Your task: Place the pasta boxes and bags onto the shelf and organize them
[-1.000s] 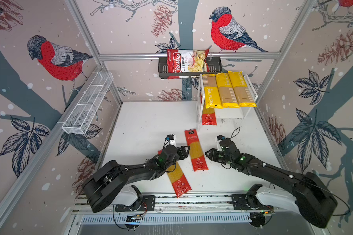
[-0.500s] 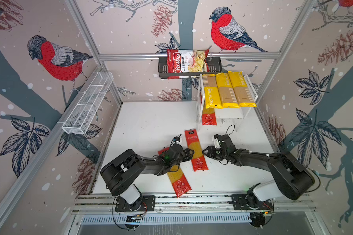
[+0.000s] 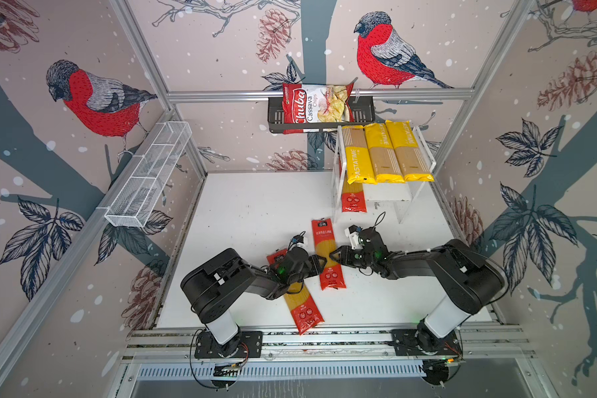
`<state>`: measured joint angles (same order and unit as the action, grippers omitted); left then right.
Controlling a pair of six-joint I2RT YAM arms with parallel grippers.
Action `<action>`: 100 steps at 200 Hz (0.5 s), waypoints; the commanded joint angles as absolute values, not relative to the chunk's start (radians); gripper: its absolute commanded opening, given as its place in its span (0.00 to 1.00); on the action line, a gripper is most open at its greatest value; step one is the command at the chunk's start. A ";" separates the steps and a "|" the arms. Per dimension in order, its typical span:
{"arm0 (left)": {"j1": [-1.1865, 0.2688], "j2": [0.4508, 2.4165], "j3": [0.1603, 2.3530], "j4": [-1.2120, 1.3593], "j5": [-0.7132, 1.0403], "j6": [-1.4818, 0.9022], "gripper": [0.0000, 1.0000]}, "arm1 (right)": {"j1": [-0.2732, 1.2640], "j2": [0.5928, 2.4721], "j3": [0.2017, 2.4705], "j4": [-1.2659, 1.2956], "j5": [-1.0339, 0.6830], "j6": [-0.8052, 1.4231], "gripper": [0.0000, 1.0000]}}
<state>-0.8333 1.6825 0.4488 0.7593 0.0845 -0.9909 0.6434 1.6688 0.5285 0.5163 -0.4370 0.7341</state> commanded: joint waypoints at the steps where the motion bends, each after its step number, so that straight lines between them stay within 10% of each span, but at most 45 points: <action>1: -0.833 1.690 0.435 0.814 0.110 -1.001 0.38 | 0.660 1.660 0.503 0.589 -0.487 0.762 0.36; 100: -0.831 1.548 0.394 0.791 0.103 -1.035 0.33 | 0.707 1.535 0.477 0.628 -0.420 0.733 0.13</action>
<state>-0.8333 1.6009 0.3912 0.7704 0.1032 -1.0229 0.7044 1.5669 0.4774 0.5671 -0.4114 0.7574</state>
